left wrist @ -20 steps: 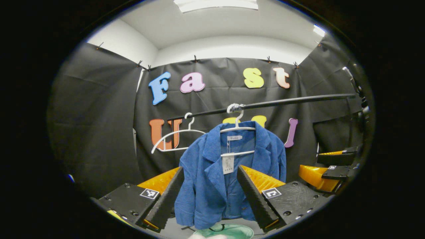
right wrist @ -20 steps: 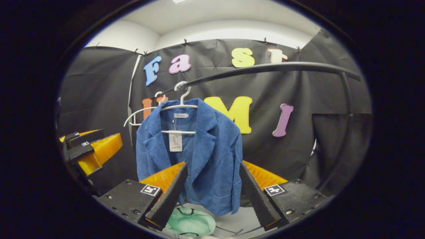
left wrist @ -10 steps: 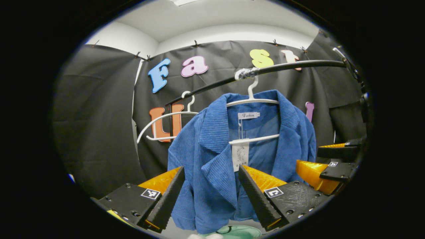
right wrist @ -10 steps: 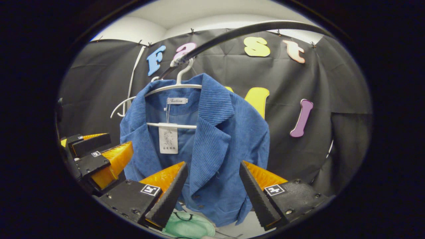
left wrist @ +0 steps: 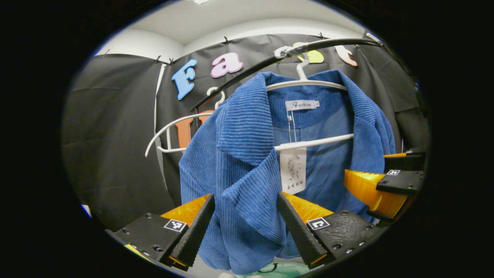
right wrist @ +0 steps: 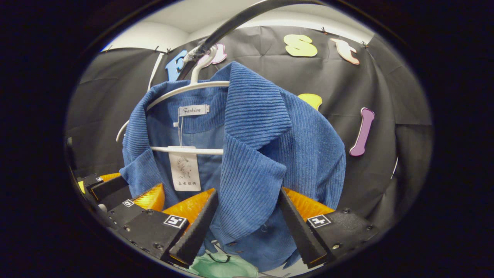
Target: Grasp the clothes on the hanger with both hands and then place them into the laundry hamper below.
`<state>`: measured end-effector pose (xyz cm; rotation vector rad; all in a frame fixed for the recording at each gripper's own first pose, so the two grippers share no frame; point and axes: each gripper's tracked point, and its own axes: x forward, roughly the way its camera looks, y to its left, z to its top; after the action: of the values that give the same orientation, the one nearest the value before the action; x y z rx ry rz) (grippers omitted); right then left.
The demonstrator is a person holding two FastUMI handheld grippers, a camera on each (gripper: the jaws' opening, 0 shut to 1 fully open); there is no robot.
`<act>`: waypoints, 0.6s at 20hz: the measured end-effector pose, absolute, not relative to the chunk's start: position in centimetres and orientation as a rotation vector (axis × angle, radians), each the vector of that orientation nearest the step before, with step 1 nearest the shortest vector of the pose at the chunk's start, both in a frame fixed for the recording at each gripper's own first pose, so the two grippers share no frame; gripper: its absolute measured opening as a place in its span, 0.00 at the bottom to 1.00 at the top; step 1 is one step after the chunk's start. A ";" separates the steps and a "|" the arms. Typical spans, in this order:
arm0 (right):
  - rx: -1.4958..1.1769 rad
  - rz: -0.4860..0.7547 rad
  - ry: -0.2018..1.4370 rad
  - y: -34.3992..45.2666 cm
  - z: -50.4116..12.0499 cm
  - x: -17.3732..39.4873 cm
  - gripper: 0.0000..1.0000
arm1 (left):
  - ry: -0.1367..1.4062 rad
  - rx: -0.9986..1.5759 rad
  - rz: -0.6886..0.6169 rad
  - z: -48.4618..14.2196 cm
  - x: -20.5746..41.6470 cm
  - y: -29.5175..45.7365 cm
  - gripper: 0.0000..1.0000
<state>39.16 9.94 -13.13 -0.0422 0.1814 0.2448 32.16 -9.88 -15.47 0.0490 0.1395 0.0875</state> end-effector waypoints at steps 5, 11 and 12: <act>-0.031 0.271 0.200 10.3 -13.7 40.1 0.77 | 0.155 0.060 0.091 -15.9 33.4 -9.8 0.91; -0.004 0.311 0.191 9.0 -13.4 40.8 0.22 | 0.235 0.062 0.043 -16.9 33.1 -10.3 0.51; -0.008 0.330 0.192 8.9 -13.4 40.8 0.16 | 0.239 0.061 0.044 -17.2 33.4 -10.0 0.37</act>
<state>40.76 8.93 -13.43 -0.0082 0.1921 0.3299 33.43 -9.99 -17.17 0.0612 0.2392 0.0443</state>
